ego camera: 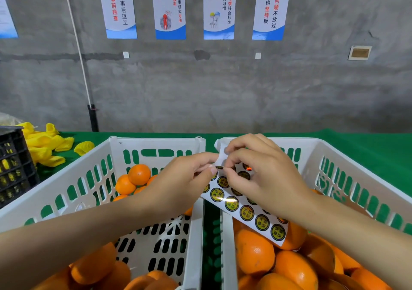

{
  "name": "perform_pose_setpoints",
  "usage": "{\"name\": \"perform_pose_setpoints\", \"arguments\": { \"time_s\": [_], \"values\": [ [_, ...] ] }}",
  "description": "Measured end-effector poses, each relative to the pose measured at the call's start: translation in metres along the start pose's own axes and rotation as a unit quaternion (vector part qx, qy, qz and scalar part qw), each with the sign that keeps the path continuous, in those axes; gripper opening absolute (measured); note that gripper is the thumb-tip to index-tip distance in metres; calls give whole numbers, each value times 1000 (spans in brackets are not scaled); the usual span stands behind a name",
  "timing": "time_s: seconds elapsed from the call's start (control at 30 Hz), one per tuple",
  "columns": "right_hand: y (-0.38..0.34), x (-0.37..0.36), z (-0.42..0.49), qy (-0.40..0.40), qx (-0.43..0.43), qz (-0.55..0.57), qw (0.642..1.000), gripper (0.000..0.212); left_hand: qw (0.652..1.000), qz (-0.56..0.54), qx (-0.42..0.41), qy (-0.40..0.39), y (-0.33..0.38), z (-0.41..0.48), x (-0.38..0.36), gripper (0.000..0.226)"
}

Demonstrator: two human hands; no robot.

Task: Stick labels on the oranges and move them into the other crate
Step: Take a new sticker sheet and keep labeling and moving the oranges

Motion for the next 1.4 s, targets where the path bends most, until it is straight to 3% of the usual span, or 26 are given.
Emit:
{"name": "perform_pose_setpoints", "arguments": {
  "time_s": [0.13,0.27,0.47,0.6,0.73,0.83,0.9,0.97,1.0,1.1,1.17,1.23,1.33,1.4],
  "values": [
    [0,2,2,20,-75,75,994,5,999,-19,20,-16,-6,3,-4,31],
    [4,8,9,34,-180,222,958,8,999,-17,8,-50,-4,1,-3,27],
    [0,6,9,-36,-199,368,908,14,987,-36,-82,-130,10,-10,-3,26],
    [1,5,7,-64,-189,322,925,13,981,-65,-70,-166,11,-13,-5,21],
    [8,-6,-1,-100,-201,282,933,20,995,-52,-52,-69,2,-3,-2,18],
    [12,-11,-5,-125,-230,286,922,26,998,-45,18,45,-21,14,9,20],
    [15,-13,-7,-142,-236,280,920,29,995,-19,57,75,-45,24,20,24],
    [16,-14,-9,-166,-229,268,921,31,988,102,117,-1,-76,32,29,22],
    [15,-14,-9,-177,-223,266,921,31,966,197,154,-66,-94,34,31,22],
    [11,-15,-10,-194,-205,261,923,33,831,417,278,-242,-144,24,33,27],
    [11,-15,-9,-194,-200,256,926,34,785,426,345,-288,-160,17,33,54],
    [12,-14,-9,-195,-195,247,929,34,798,404,356,-271,-168,15,33,69],
    [10,-14,-9,-201,-190,239,931,35,834,389,302,-248,-173,18,24,50],
    [9,-14,-8,-204,-188,237,931,36,834,392,291,-258,-172,19,16,56]
  ]
}}
Point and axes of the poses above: each hand's wrist, its own z-axis towards the middle knuckle, its own x-axis out of the back of the hand, y = z × x, the point moved 1 cm from there along z, towards the middle knuckle, and after that the axes turned 11 degrees about x, right-handed, at the moved point
